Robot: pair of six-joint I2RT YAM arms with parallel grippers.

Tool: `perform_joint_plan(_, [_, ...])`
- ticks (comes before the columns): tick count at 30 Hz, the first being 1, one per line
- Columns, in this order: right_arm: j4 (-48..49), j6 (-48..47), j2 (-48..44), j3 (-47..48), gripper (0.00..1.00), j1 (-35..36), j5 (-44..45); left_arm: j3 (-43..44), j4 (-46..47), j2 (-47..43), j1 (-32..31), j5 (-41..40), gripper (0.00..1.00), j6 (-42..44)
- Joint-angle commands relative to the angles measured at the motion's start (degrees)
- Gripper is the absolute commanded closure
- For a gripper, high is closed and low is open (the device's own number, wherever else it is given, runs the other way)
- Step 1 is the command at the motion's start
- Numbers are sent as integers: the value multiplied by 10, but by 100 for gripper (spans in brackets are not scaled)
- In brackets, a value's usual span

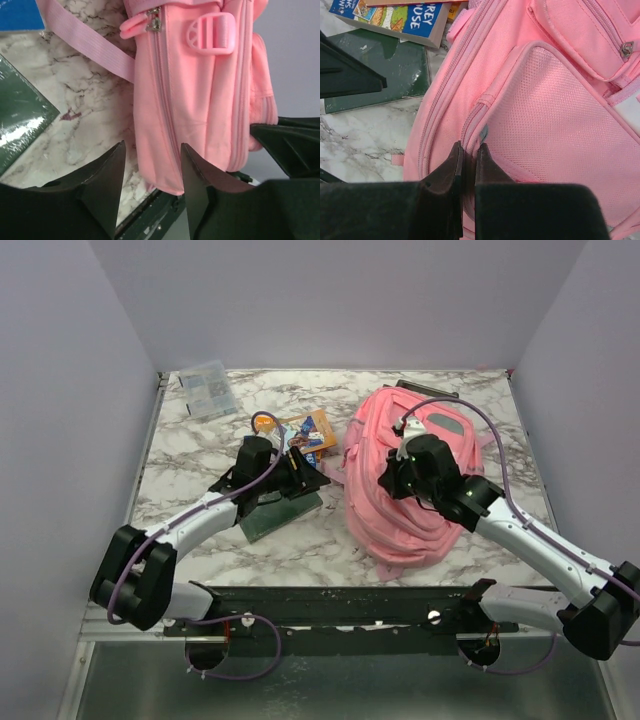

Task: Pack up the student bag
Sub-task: Unzip the student bag at the center of the board.

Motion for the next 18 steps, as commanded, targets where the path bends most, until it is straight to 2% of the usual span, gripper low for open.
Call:
perform_joint_plan(1, [50, 18, -20, 17, 100, -5, -2, -9, 106, 32, 1, -45, 44, 54])
perform_joint_plan(3, [34, 21, -19, 31, 100, -5, -4, -33, 188, 50, 1, -43, 38, 74])
perform_joint_plan(5, [27, 19, -26, 38, 100, -5, -5, -30, 244, 83, 3, -14, 37, 94])
perform_joint_plan(7, [27, 13, -34, 39, 100, -6, -10, -29, 303, 114, 3, 10, 41, 101])
perform_joint_plan(9, [21, 7, -38, 41, 100, -7, -12, -33, 394, 142, 4, 41, 51, 98])
perform_joint_plan(11, [16, 0, -41, 43, 100, -9, -15, -34, 454, 161, 5, 65, 53, 97])
perform_joint_plan(15, [9, -11, -56, 40, 100, -11, -26, -22, 468, 176, 4, 69, 51, 140])
perform_joint_plan(18, [1, -16, -66, 40, 100, -14, -30, -7, 468, 197, 5, 75, 43, 154])
